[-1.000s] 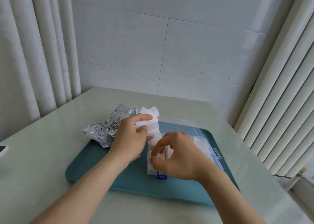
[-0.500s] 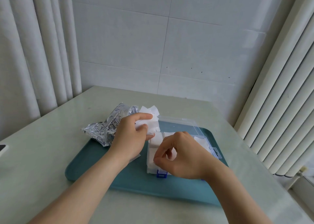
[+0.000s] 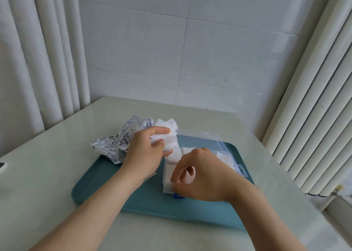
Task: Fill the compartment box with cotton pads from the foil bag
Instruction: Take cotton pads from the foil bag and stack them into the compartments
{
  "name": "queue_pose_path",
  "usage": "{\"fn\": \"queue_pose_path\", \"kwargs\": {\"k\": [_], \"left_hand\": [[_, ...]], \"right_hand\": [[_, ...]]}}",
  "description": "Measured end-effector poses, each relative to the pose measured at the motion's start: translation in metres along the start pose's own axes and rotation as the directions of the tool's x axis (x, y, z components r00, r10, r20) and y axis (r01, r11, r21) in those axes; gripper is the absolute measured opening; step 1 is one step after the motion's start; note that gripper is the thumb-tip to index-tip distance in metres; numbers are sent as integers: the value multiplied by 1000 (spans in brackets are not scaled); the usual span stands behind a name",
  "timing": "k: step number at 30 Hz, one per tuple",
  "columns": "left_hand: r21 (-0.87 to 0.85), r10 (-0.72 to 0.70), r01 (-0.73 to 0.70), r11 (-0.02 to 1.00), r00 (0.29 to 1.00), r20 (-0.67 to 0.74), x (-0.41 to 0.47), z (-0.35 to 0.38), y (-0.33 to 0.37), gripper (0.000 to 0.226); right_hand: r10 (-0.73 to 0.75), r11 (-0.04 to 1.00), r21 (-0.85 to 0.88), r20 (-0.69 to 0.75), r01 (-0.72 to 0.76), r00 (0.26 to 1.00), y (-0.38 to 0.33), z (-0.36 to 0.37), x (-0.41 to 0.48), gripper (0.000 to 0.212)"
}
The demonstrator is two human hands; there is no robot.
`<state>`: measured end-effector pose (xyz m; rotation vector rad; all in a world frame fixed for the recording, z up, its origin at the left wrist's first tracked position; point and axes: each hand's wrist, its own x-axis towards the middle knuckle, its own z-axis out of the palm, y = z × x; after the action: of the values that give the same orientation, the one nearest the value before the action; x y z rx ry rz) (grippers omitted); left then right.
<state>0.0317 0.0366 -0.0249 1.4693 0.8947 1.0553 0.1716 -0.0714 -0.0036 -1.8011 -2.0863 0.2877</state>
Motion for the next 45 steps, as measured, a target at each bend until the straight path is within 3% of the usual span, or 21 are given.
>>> {"fn": "queue_pose_path", "kwargs": {"k": [12,18,20,23,25,27,34,39,45], "left_hand": [[69,37,-41,997,998,54,-3,-1,-2,47],[-40,55,-53,998,996,69,-3,0,-1,47],[-100,69,-61,993,995,76,-2,0,-3,47],[-175,95,-78,981,991,90,1,0,-6,47],[-207,106,-81,975,988,114,1,1,-6,47],[-227,116,-82,970,983,143,0,3,-7,47],[-284,96,-46,958,981,167,4,3,-9,36],[-289,66,-18,957,985,157,8,1,-11,30],[-286,65,-16,958,984,163,9,0,-12,30]], "right_hand": [[82,995,-67,140,-73,987,-7,4,0,33],[86,993,-97,144,-72,986,-10,9,1,29],[43,997,-68,55,-40,998,-10,12,2,28],[64,996,73,-247,-47,967,-2,11,9,27],[170,977,195,-482,-84,859,4,7,12,16],[265,952,289,-595,-105,759,8,7,14,4],[284,935,341,-547,-99,787,18,10,15,31],[295,909,413,-543,-55,787,20,8,17,20],[355,805,593,-443,-27,823,19,4,14,14]]}}
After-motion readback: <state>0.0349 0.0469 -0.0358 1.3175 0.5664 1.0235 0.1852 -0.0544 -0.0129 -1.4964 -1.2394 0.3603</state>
